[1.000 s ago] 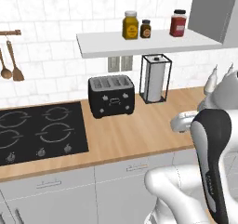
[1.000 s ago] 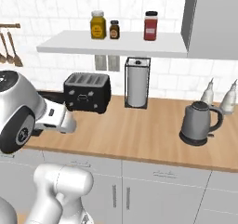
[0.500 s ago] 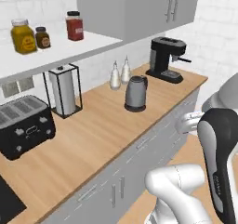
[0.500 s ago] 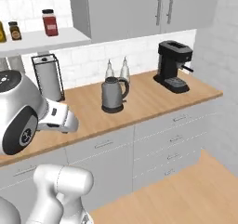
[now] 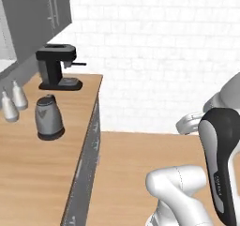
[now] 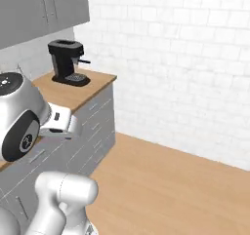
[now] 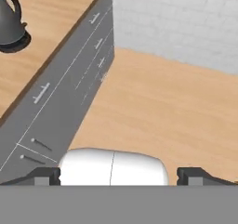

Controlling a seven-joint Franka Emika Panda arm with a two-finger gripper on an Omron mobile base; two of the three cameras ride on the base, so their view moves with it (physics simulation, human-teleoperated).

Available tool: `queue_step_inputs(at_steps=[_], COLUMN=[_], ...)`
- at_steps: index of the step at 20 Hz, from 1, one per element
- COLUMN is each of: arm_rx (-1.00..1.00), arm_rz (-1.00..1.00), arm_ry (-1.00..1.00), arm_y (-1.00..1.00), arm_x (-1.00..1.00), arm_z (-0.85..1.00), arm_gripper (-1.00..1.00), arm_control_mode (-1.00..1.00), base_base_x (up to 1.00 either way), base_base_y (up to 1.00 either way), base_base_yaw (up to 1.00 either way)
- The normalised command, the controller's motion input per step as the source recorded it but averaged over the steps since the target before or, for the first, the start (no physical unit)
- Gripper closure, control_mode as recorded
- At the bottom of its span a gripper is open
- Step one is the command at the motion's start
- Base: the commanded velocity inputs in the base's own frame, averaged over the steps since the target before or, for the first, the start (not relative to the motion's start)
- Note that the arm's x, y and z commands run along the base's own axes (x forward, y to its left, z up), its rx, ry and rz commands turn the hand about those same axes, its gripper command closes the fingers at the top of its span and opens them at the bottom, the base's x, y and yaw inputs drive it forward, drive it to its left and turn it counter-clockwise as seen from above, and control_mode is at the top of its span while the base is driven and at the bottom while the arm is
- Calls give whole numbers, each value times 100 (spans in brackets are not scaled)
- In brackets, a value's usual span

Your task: Navigate to the fridge.

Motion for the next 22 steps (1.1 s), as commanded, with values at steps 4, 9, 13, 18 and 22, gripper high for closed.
queue_step_inputs(at_steps=[4, 9, 13, 18, 22], arm_rx=[0, 0, 0, 0, 0], arm_rz=[0, 0, 0, 0, 0], arm_ry=[0, 0, 0, 0, 0], arm_y=[0, 0, 0, 0, 0], arm_x=[0, 0, 0, 0, 0], arm_z=[0, 0, 0, 0, 0], arm_gripper=[-100, -100, -100, -100, -100], arm_control_mode=[100, 100, 100, 100, 100], base_base_x=[-2, -2, -2, -1, 0], base_base_y=[0, 0, 0, 0, 0], base_base_yaw=[-100, -100, -100, -100, -100])
